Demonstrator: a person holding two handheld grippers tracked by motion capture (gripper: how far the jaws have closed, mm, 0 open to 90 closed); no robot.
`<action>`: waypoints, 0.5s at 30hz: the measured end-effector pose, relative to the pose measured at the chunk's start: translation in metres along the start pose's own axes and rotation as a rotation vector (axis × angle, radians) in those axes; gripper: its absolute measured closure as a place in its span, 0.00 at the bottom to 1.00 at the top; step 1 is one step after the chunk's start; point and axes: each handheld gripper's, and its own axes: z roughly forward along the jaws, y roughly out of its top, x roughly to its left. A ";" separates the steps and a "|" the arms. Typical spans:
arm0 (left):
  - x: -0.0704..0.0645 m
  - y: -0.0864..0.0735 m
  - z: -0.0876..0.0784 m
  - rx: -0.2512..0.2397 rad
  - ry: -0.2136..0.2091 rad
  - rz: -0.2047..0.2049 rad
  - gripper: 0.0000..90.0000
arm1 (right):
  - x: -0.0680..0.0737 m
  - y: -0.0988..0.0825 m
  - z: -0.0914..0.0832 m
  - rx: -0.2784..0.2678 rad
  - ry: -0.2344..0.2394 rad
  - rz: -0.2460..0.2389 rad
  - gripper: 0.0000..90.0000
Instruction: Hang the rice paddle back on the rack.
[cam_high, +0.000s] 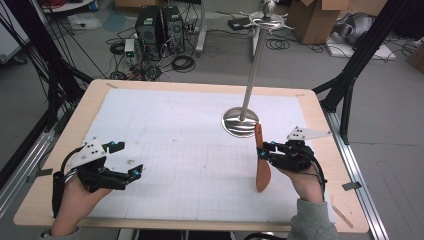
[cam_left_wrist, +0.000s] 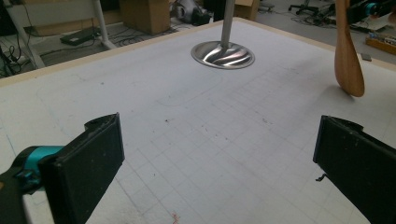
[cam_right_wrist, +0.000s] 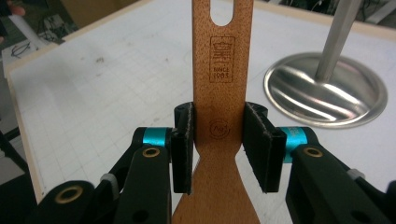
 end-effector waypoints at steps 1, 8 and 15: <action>0.000 0.000 0.000 0.000 0.000 0.000 0.03 | 0.001 0.001 -0.002 -0.012 -0.005 -0.005 0.72; -0.001 0.000 0.001 0.001 -0.002 -0.001 0.03 | 0.006 0.005 -0.014 -0.066 -0.034 -0.029 0.72; -0.001 0.000 0.002 0.003 -0.005 0.000 0.03 | 0.005 0.005 -0.017 -0.079 -0.039 -0.029 0.72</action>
